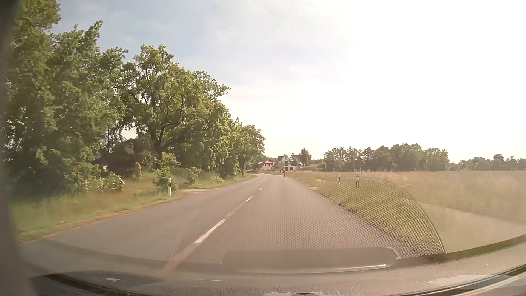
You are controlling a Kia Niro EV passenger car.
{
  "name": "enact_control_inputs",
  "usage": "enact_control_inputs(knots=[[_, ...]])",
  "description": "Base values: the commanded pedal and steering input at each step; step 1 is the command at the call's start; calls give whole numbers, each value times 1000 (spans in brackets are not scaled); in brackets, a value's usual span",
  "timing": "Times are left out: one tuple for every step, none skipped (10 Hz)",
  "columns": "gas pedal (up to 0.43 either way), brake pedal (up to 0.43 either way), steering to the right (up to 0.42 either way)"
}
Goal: Follow the waypoints while adhering to traffic rules and regulations
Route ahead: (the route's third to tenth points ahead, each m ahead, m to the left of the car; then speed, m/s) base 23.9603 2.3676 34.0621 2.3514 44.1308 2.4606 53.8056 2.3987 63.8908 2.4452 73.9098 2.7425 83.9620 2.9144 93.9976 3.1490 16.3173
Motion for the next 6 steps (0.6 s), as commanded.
enact_control_inputs(knots=[[0,0,-1],[0,0,-1],[0,0,-1],[0,0,-1],[0,0,-1],[0,0,-1]])
